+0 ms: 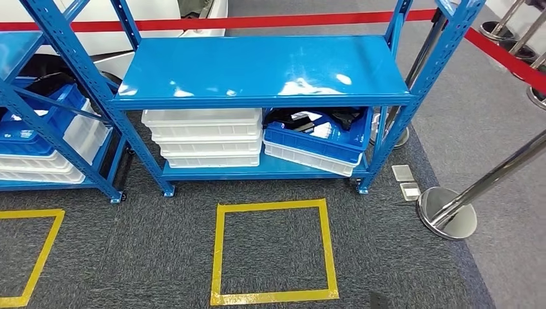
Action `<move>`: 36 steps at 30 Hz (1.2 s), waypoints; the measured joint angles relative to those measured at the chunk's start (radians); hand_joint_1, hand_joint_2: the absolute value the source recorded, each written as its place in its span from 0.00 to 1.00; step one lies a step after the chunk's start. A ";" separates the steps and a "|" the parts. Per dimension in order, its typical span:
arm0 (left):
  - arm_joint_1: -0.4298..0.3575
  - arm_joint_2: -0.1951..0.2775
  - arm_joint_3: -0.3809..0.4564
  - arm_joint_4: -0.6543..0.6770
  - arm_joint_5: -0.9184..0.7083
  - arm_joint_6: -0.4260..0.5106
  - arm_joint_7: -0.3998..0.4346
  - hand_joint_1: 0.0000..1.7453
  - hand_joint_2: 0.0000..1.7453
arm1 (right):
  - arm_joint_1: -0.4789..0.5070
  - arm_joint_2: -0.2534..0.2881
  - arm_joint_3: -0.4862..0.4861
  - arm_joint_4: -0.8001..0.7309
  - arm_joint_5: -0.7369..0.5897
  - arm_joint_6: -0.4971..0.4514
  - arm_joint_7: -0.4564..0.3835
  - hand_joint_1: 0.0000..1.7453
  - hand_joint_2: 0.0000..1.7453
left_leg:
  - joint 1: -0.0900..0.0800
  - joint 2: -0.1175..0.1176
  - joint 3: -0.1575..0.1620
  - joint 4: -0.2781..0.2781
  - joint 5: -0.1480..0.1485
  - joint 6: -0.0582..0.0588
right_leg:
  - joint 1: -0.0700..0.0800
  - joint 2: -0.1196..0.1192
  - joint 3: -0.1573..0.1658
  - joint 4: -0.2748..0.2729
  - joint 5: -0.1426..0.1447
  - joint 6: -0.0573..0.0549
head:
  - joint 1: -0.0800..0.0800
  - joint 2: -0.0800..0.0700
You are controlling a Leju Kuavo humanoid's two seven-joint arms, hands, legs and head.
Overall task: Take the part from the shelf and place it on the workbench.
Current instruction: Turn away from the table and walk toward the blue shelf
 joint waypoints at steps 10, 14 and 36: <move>0.003 0.000 0.000 0.000 -0.002 0.000 0.000 0.00 0.00 | -0.002 -0.002 0.019 0.000 -0.030 0.001 0.002 0.00 0.00 | -0.005 0.113 0.013 0.014 -0.024 -0.020 | -0.005 -0.111 0.035 -0.045 0.027 0.009 | 0.035 0.000; 0.000 0.000 0.000 0.000 0.000 0.000 -0.002 0.00 0.00 | 0.002 -0.003 0.026 0.002 -0.033 0.000 0.002 0.00 0.00 | -0.002 0.105 0.015 0.033 -0.043 -0.043 | -0.003 -0.093 0.034 -0.054 0.026 -0.018 | 0.023 0.000; 0.003 0.001 0.000 0.000 -0.006 0.011 -0.002 0.00 0.00 | -0.005 -0.012 0.091 0.011 -0.071 0.002 0.028 0.00 0.00 | -0.011 0.025 -0.001 0.021 -0.021 -0.024 | 0.004 -0.041 0.043 -0.061 0.025 -0.018 | -0.008 0.000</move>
